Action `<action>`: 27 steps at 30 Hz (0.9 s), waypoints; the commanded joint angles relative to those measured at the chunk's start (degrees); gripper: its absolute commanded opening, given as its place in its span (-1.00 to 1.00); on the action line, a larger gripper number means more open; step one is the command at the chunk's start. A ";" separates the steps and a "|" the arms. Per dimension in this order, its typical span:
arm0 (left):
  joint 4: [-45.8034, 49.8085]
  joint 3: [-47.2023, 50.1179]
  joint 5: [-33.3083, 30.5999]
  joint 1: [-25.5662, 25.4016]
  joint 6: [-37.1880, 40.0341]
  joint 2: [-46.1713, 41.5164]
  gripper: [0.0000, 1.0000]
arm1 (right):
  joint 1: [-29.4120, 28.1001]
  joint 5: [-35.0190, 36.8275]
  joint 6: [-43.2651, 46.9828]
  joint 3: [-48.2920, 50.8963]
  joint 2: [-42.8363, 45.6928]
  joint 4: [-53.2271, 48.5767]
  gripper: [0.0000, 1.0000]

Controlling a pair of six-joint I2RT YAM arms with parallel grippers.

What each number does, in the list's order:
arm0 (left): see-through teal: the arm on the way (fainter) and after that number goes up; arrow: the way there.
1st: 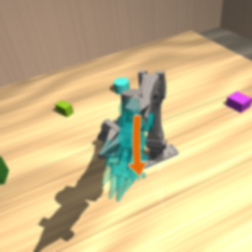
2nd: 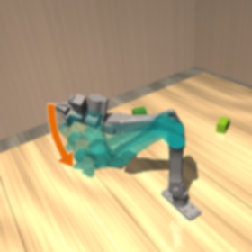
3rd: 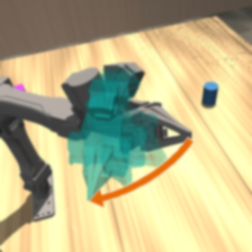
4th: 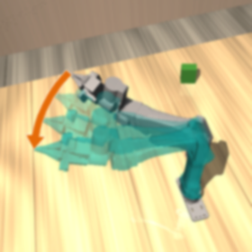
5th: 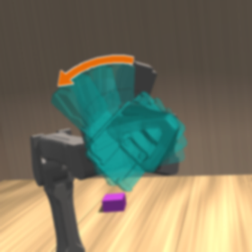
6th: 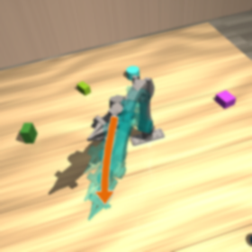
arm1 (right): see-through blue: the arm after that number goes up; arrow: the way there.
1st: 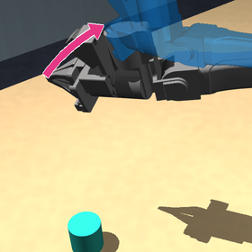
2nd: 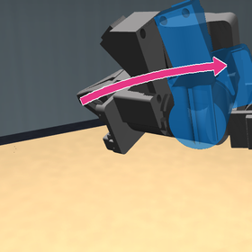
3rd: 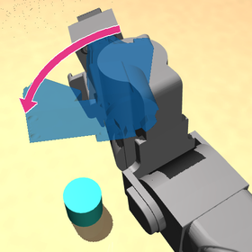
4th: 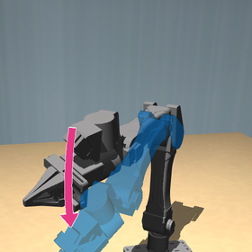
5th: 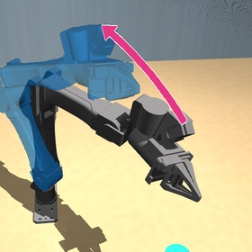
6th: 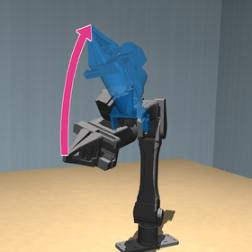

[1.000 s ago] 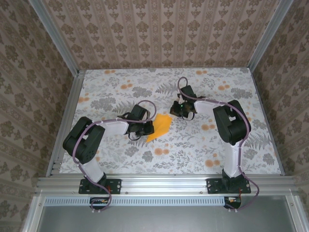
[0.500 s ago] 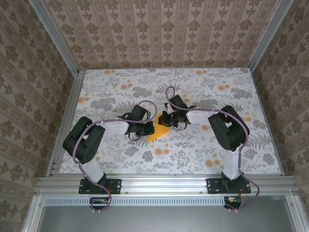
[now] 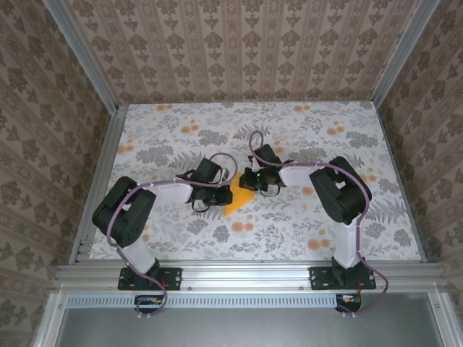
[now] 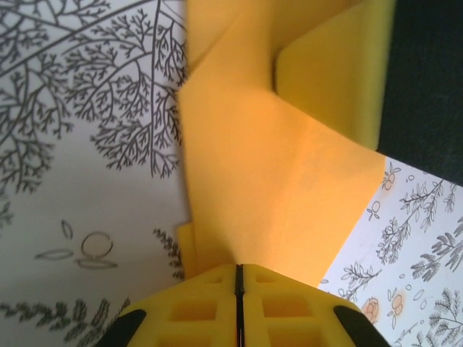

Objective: Fold a paper plane with a square sheet of paper (pick it up from the middle)
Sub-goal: Fourth fold the wing at the center of the table.

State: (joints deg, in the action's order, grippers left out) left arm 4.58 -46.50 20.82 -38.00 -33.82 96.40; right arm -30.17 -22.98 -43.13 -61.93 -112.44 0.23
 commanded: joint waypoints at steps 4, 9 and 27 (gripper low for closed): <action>-1.74 2.76 -6.87 -4.50 -8.70 -8.51 -0.65 | -1.20 9.97 -12.30 8.90 5.77 -2.96 -1.00; -5.74 5.64 -15.00 -10.58 -17.68 -12.43 -0.61 | -4.09 14.89 -21.64 11.63 8.69 -3.89 -1.00; -18.24 12.47 -17.17 -13.51 -33.65 -4.55 -0.83 | -4.24 14.77 -23.30 11.27 7.68 -5.22 -1.00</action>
State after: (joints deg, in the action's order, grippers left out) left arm -11.35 -34.87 5.50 -52.03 -64.84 90.78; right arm -34.39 -10.02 -65.84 -52.05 -103.37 0.51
